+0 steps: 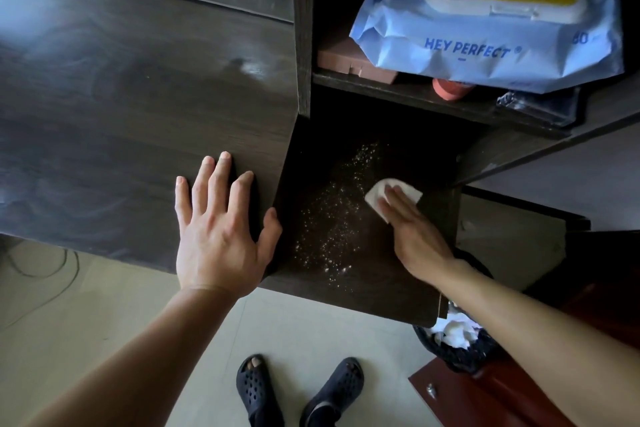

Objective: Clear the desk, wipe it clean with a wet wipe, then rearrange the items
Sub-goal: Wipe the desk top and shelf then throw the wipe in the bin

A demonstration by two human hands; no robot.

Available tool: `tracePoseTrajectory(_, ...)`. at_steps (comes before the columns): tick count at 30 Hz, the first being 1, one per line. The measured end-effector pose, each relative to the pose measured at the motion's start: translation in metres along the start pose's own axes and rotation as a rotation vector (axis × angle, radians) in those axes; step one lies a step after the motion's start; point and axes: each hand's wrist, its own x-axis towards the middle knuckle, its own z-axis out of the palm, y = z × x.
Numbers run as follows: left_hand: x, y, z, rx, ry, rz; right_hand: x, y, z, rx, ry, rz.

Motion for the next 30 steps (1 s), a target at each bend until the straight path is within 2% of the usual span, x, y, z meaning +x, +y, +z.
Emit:
tracePoseTrajectory(2,0.0,0.0,0.0,0.005,-0.002,0.0,0.051,0.013,-0.016,0.014,0.026,0.097)
tracePoseTrajectory(5,0.0,0.0,0.001,0.003,0.002,-0.004,0.13,0.024,-0.035,0.034,0.07,0.341)
tracePoseTrajectory(7,0.0,0.0,0.001,0.007,0.002,-0.005,0.142,0.011,-0.034,0.054,0.068,0.357)
tracePoseTrajectory(10,0.0,0.0,0.001,0.004,0.006,-0.003,0.081,-0.01,-0.012,0.166,0.065,0.166)
tracePoseTrajectory(12,0.0,0.0,0.001,0.004,0.002,-0.002,0.028,-0.022,-0.001,0.081,-0.05,-0.093)
tracePoseTrajectory(15,0.0,0.0,0.002,0.011,-0.005,0.0,0.023,0.003,-0.009,-0.035,-0.124,-0.205)
tracePoseTrajectory(17,0.0,0.0,0.002,0.015,-0.006,0.002,0.067,0.01,-0.022,0.018,-0.02,-0.108)
tracePoseTrajectory(19,0.0,0.0,0.002,0.014,-0.007,0.002,0.117,0.014,-0.035,-0.027,0.104,0.186)
tracePoseTrajectory(21,0.0,0.0,0.002,0.02,-0.008,0.003,0.142,0.002,-0.039,0.032,0.023,0.314)
tracePoseTrajectory(22,0.001,0.0,0.002,0.021,-0.008,0.004,0.139,-0.004,-0.035,0.02,-0.001,0.317)
tracePoseTrajectory(26,0.001,0.001,0.0,0.017,-0.012,0.004,0.049,-0.033,-0.007,0.005,-0.154,-0.023)
tracePoseTrajectory(28,0.001,0.001,0.0,0.02,-0.021,0.003,0.024,-0.024,-0.006,0.004,-0.189,-0.16)
tracePoseTrajectory(30,0.001,-0.001,0.0,0.026,-0.02,0.005,0.052,-0.005,-0.015,0.019,-0.151,-0.113)
